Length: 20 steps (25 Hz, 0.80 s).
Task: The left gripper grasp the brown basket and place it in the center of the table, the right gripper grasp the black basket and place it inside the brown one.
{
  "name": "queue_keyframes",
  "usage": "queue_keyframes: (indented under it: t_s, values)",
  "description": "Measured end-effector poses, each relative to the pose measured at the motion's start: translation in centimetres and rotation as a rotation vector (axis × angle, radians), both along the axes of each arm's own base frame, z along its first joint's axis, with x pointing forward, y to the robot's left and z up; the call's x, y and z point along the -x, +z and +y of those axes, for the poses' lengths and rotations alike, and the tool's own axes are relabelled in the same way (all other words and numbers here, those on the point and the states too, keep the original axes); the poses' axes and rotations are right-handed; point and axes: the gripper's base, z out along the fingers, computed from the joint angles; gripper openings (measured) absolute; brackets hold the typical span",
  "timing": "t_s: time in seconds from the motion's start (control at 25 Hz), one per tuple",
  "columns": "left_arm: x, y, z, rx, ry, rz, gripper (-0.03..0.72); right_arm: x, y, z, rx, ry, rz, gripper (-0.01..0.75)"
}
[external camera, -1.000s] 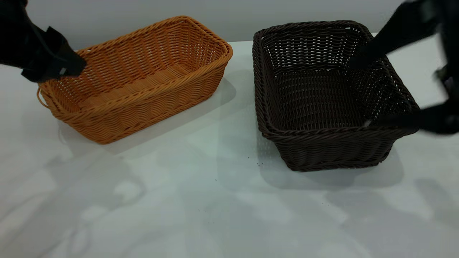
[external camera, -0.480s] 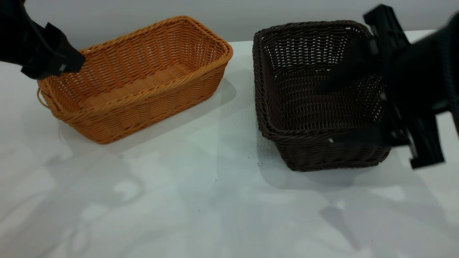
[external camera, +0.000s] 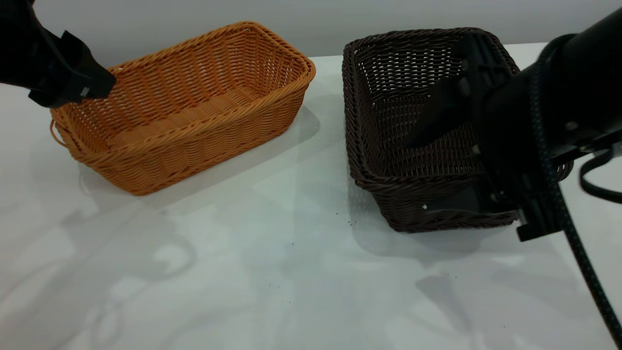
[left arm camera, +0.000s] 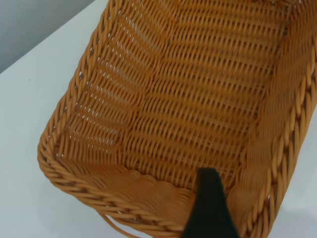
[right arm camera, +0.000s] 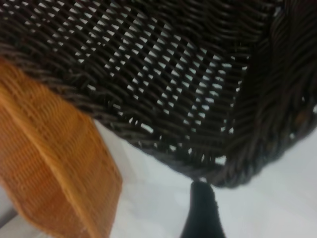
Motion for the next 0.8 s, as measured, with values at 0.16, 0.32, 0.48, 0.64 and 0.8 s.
queue_keyframes:
  t_s: [0.16, 0.32, 0.48, 0.64, 0.8]
  values:
    - [0.0, 0.0, 0.0, 0.000, 0.000, 0.000, 0.457, -0.9, -0.7, 0.3, 0.021, -0.010, 0.009, 0.491]
    - [0.0, 0.0, 0.0, 0.001, 0.002, -0.006, 0.457, -1.3, -1.5, -0.1, 0.080, -0.047, 0.014, 0.491]
    - [0.0, 0.0, 0.0, 0.001, 0.002, -0.006, 0.457, -1.6, -2.2, -0.8, 0.149, -0.089, 0.016, 0.491]
    - [0.0, 0.0, 0.0, 0.001, 0.002, -0.006, 0.457, -2.0, -2.9, -0.9, 0.183, -0.105, 0.025, 0.491]
    - [0.0, 0.0, 0.0, 0.001, 0.002, -0.006, 0.457, -2.7, -3.6, -0.3, 0.186, -0.097, 0.033, 0.491]
